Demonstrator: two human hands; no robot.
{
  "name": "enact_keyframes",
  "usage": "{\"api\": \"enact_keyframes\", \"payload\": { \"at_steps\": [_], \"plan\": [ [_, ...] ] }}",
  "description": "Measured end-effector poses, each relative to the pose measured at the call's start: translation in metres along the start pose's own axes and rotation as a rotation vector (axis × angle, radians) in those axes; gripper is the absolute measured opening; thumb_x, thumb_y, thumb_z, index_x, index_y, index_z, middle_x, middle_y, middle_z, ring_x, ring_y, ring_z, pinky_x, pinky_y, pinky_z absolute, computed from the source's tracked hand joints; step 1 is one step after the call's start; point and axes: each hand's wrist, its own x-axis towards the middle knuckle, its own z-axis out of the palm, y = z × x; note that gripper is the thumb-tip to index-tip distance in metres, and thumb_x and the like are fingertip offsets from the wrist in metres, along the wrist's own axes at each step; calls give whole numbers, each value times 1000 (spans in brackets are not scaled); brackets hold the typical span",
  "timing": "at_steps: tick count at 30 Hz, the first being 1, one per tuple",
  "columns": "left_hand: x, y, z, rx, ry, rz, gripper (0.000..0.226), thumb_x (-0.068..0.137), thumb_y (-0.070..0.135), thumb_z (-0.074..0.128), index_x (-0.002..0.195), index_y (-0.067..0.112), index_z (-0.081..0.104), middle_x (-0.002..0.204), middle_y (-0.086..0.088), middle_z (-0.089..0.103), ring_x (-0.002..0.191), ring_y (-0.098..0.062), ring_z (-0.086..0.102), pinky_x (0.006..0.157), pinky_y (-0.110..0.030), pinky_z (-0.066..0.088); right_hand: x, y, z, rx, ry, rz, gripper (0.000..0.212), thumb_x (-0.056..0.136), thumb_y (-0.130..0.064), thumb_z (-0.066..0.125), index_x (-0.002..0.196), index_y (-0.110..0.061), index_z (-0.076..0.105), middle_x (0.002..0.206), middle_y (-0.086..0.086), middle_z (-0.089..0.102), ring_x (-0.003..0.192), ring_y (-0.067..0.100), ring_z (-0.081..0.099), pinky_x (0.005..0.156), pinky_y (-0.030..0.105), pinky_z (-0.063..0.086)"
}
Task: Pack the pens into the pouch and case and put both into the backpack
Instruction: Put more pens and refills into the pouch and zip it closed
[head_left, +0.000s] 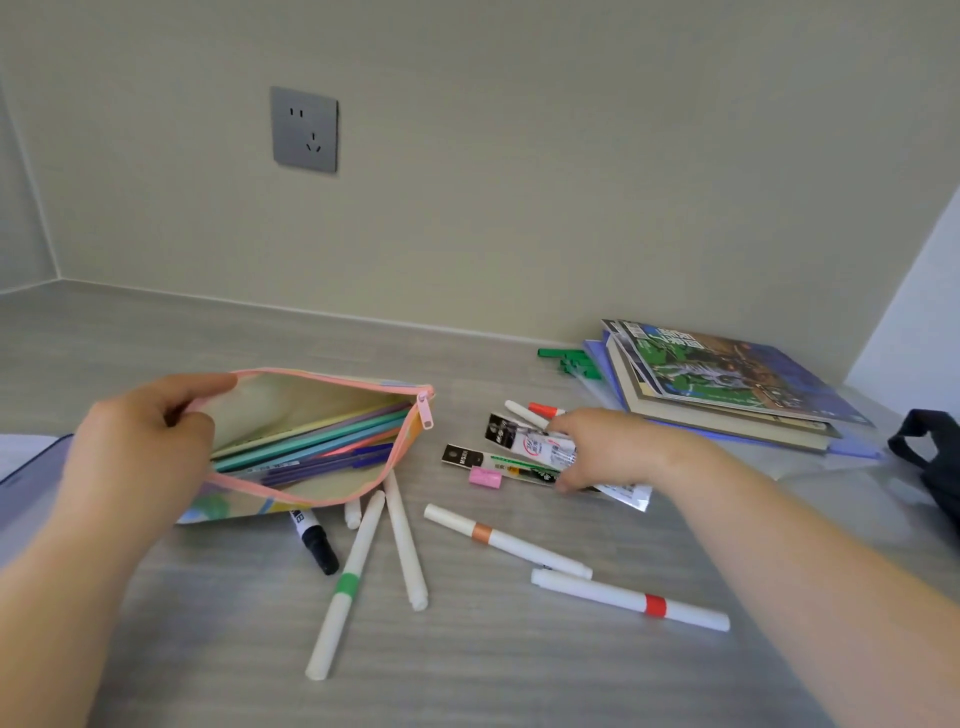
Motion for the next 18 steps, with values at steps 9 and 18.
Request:
{"api": "enact_keyframes", "payload": {
  "at_steps": [9, 18],
  "plan": [
    [1, 8, 1, -34, -25, 19, 39, 63, 23, 30, 79, 46, 58, 68, 12, 53, 69, -31, 50, 72, -53, 52, 10, -18, 15, 82, 79, -33, 49, 77, -23, 61, 124, -20, 47, 125, 6, 56, 112, 25, 51, 83, 28, 42],
    [-3, 16, 1, -18, -36, 45, 42, 80, 5, 38, 91, 41, 56, 63, 7, 50, 66, -32, 48, 68, -50, 52, 17, -35, 5, 36, -150, 24, 44, 80, -16, 57, 119, 1, 48, 104, 15, 62, 97, 31, 58, 76, 34, 49]
  ]
}}
